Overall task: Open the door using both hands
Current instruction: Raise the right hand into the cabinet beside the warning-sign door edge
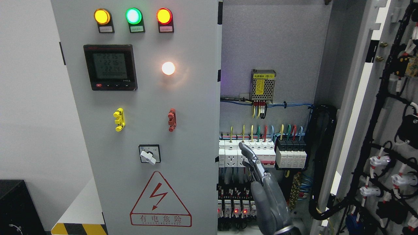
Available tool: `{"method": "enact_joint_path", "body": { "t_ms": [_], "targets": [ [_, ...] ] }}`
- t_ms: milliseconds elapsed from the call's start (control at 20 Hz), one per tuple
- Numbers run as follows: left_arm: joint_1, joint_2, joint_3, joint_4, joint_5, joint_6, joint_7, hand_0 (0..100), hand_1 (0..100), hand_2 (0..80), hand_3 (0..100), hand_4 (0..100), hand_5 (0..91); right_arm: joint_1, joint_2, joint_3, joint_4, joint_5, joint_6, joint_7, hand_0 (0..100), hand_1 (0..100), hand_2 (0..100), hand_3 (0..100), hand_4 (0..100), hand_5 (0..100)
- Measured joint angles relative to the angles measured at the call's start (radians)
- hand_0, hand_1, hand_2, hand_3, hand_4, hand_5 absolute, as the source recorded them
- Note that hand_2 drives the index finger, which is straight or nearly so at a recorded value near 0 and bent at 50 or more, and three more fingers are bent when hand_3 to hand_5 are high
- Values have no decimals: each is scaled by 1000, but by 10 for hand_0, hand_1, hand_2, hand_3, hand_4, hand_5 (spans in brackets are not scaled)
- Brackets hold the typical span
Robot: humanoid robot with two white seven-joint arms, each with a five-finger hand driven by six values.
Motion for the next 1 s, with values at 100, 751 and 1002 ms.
{"method": "enact_joint_path", "body": {
  "t_ms": [100,751,1002],
  "targets": [
    [0,-3,-1,0,0,-4,-8,0,0,0,0,0,0,-52,5,-13,38,-33,40,2,0,0,0,0,0,0],
    [-44,-14,-3,0,0,113,-22,0,0,0,0,0,0,-223,22,-60,247,-137,102,10,0,0,0,0,0,0],
    [-48,-13,-3,0,0,139,-22,0,0,0,0,0,0,-247,24,-66,299,-163,102,10,0,0,0,0,0,0]
  ]
}}
